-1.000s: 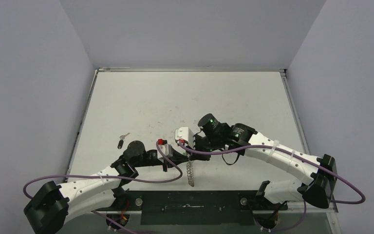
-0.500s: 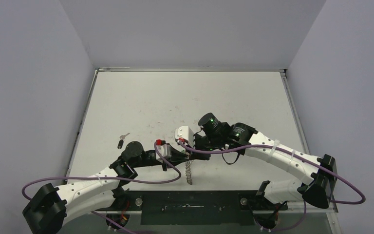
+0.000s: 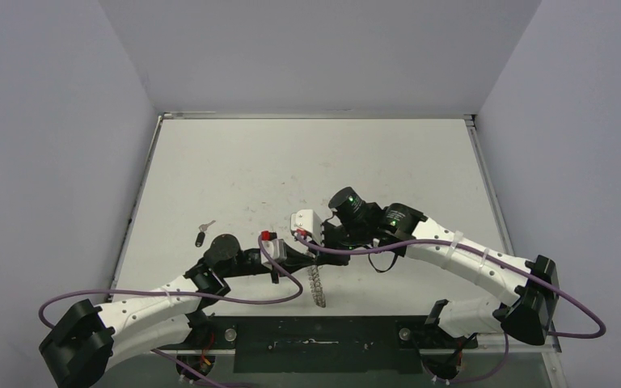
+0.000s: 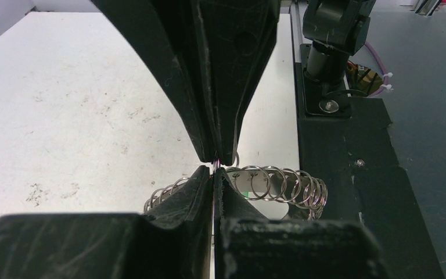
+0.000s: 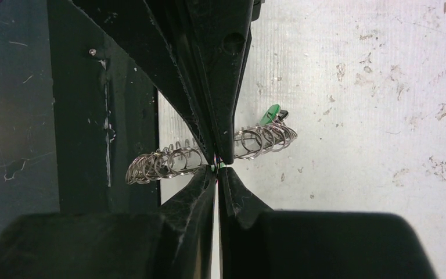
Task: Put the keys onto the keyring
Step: Adjust the key on the keyring.
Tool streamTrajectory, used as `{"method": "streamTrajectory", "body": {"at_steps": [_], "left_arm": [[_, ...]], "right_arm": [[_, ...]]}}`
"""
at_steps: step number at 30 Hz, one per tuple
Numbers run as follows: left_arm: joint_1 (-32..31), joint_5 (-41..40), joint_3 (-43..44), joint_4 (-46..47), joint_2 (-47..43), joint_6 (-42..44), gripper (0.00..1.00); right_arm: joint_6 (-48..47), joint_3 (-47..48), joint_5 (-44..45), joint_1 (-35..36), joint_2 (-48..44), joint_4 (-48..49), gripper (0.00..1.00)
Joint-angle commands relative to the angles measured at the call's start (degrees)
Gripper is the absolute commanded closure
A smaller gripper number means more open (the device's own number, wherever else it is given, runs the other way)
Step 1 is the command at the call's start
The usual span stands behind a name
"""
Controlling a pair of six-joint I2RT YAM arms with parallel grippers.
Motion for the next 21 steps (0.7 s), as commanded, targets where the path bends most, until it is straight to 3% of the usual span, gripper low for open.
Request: {"method": "streamTrajectory", "body": {"at_steps": [1, 4, 6, 13, 21], "left_arm": [[-0.6, -1.2, 1.3, 5.5, -0.5, -1.0, 1.00], [-0.6, -2.3, -0.1, 7.8, -1.3, -1.5, 1.00], [-0.7, -3.6, -1.2, 9.5, -1.9, -3.2, 1.00], [-0.9, -5.9, -4.9, 19.8, -2.6, -5.3, 1.00], [-1.3, -5.6, -6.5, 26.5, -3.2, -6.3, 1.00]], "right_arm": [[0.9, 0.1, 0.1, -1.0, -1.2, 7.3, 0.89], [2.6, -2.7, -0.7, -3.4, -3.3, 12.1, 0.65], [3.4, -5.3, -2.4, -5.5, -5.6, 15.8, 0.58], [2.4, -15.4, -10.6, -9.6, -15.0, 28.9, 0.51], [2.7, -21.4, -17.9, -9.9, -18.5, 39.3, 0.54]]}}
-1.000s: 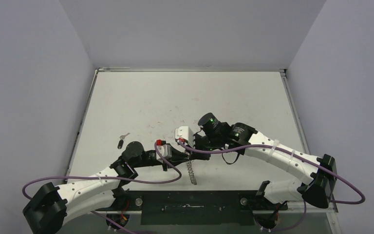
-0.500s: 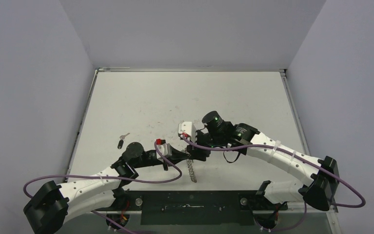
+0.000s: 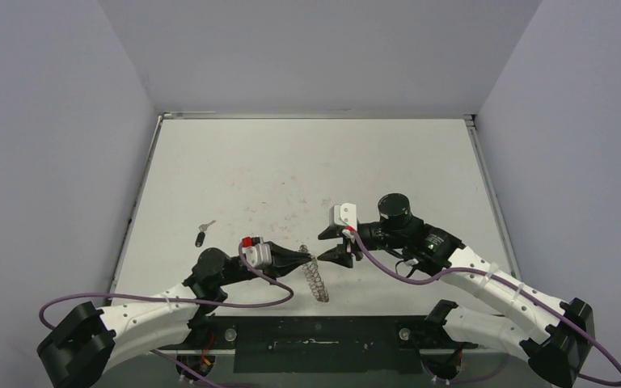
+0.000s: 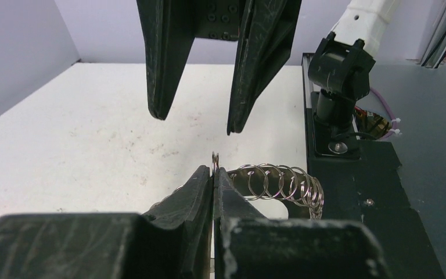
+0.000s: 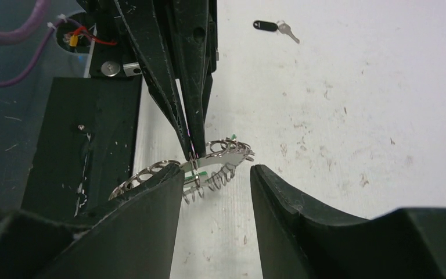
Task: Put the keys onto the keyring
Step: Adjust the key on the keyring.
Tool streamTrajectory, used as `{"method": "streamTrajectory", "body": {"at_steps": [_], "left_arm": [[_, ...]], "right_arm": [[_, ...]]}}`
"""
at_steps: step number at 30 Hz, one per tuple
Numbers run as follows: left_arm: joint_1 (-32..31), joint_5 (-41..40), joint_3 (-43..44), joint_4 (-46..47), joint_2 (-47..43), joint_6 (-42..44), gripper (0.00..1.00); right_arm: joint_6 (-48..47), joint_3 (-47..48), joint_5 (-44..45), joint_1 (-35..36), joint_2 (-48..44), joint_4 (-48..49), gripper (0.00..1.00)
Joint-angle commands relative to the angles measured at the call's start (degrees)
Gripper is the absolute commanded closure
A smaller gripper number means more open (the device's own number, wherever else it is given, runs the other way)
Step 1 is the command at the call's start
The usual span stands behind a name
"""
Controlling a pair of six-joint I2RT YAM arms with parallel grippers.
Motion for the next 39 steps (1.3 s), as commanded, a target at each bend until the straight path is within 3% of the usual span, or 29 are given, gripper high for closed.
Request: {"method": "streamTrajectory", "body": {"at_steps": [1, 16, 18, 22, 30, 39], "left_arm": [[-0.4, -0.5, -0.2, 11.3, -1.6, -1.6, 1.00], [-0.6, -0.8, -0.1, 11.0, -3.6, -1.7, 1.00], [-0.6, -0.8, -0.1, 11.0, -3.6, -1.7, 1.00], [-0.6, -0.9, -0.2, 11.0, -3.9, -1.7, 1.00], [-0.6, -1.9, 0.0, 6.7, -6.1, -0.6, 1.00], [-0.6, -4.9, 3.7, -15.7, -15.7, 4.6, 0.63]], "right_arm": [[0.2, -1.9, -6.7, -0.2, -0.7, 11.2, 0.54], [1.6, -3.5, -10.1, 0.6, 2.2, 16.8, 0.62], [1.6, -3.5, -9.8, 0.9, 2.5, 17.1, 0.70], [0.6, -2.7, -8.9, 0.9, 3.2, 15.4, 1.00], [-0.5, -0.3, -9.0, 0.9, 3.4, 9.0, 1.00], [-1.2, 10.8, 0.2, 1.5, 8.7, -11.9, 1.00]]}}
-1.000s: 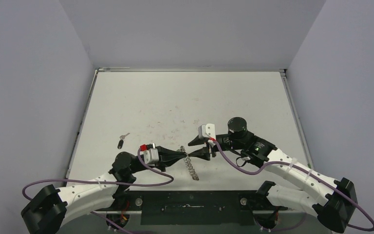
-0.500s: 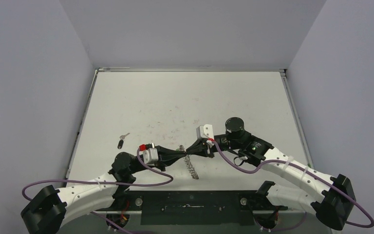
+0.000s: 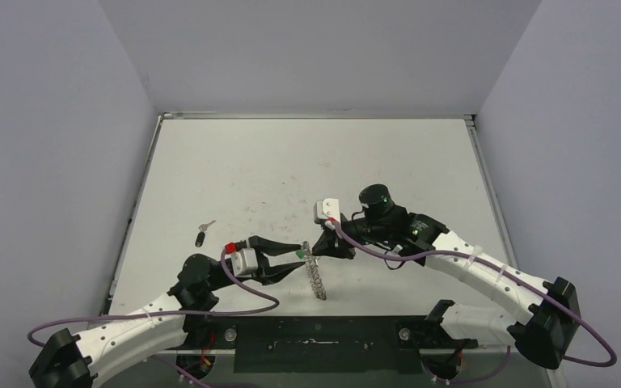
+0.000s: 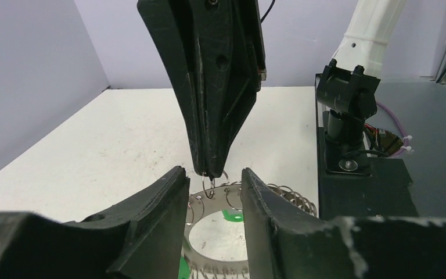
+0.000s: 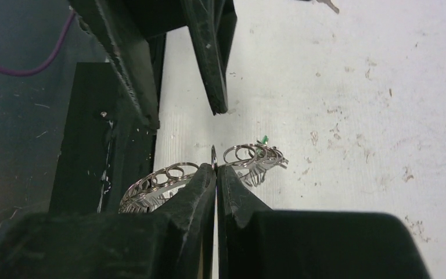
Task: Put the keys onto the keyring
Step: Adjust the key on the keyring.
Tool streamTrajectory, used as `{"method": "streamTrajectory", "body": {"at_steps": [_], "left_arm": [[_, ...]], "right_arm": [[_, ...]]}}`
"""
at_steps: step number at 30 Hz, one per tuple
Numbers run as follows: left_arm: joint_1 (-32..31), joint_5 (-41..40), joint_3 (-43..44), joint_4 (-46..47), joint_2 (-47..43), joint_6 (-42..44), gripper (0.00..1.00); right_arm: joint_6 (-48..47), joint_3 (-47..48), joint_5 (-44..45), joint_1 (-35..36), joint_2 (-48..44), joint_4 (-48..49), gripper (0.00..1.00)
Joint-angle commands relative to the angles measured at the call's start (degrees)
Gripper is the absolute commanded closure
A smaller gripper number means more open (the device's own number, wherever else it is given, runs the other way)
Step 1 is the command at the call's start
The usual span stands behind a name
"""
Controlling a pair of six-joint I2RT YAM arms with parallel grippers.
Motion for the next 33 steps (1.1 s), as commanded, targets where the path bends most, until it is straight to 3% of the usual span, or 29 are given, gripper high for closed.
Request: {"method": "streamTrajectory", "body": {"at_steps": [1, 6, 10, 18, 33], "left_arm": [[-0.3, -3.0, 4.8, -13.6, -4.9, 4.0, 0.60], [-0.3, -4.5, 9.3, -27.5, -7.1, 8.8, 0.57], [-0.3, -4.4, 12.0, -32.6, -5.2, 10.9, 0.57], [-0.4, -0.2, 14.3, -29.5, 2.5, 12.0, 0.57], [-0.5, 4.2, 14.6, -20.0, 9.4, 10.5, 0.78]], "right_arm": [[-1.2, 7.8, 5.4, 0.8, 2.4, -10.6, 1.00], [-0.6, 14.1, 11.6, 2.9, 6.2, -20.4, 1.00], [0.2, 18.9, 15.0, 4.5, 9.3, -25.9, 1.00], [2.1, 26.1, 14.3, 5.4, 13.9, -32.6, 1.00], [1.3, 25.5, 12.9, 6.7, 14.5, -30.9, 1.00]]}}
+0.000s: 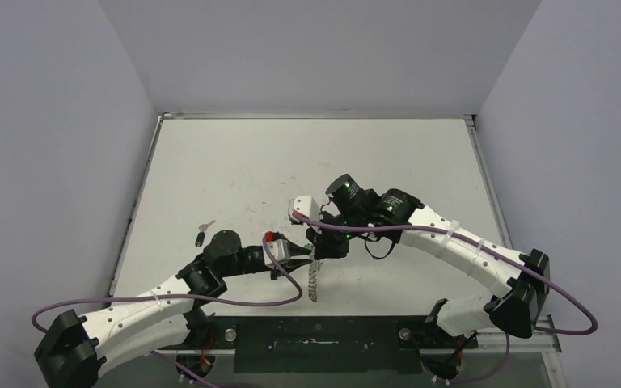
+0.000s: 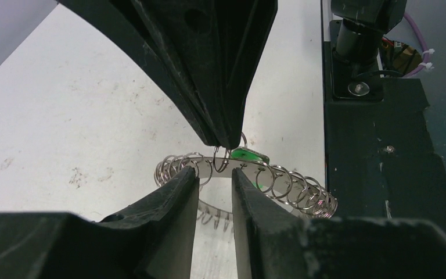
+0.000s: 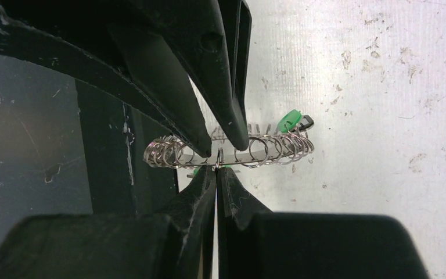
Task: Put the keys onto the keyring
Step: Adjust the key on the keyring.
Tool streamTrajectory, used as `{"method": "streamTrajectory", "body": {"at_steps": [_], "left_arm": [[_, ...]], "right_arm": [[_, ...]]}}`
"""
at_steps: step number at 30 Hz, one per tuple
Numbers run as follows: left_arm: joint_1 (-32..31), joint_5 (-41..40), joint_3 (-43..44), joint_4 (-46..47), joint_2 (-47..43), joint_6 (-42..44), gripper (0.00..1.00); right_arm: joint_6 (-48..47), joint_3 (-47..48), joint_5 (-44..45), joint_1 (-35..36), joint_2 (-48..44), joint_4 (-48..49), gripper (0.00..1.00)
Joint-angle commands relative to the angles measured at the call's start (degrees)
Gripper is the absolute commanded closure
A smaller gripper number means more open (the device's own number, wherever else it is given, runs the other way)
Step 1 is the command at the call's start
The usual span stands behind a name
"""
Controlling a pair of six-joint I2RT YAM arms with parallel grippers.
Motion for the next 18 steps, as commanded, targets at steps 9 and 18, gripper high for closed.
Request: {"method": "streamTrajectory", "body": {"at_steps": [9, 18], "left_arm": [[-0.3, 4.3, 3.5, 6.0, 3.9, -0.6, 0.87], [-0.4, 3.5, 2.6, 7.5, 3.4, -0.9, 1.00]], "right_arm": [[-0.3, 2.2, -1.5, 0.8, -0.2, 2.3, 1.00], [-1.3, 1.3, 0.6, 0.7, -0.5, 3.0, 1.00]]}}
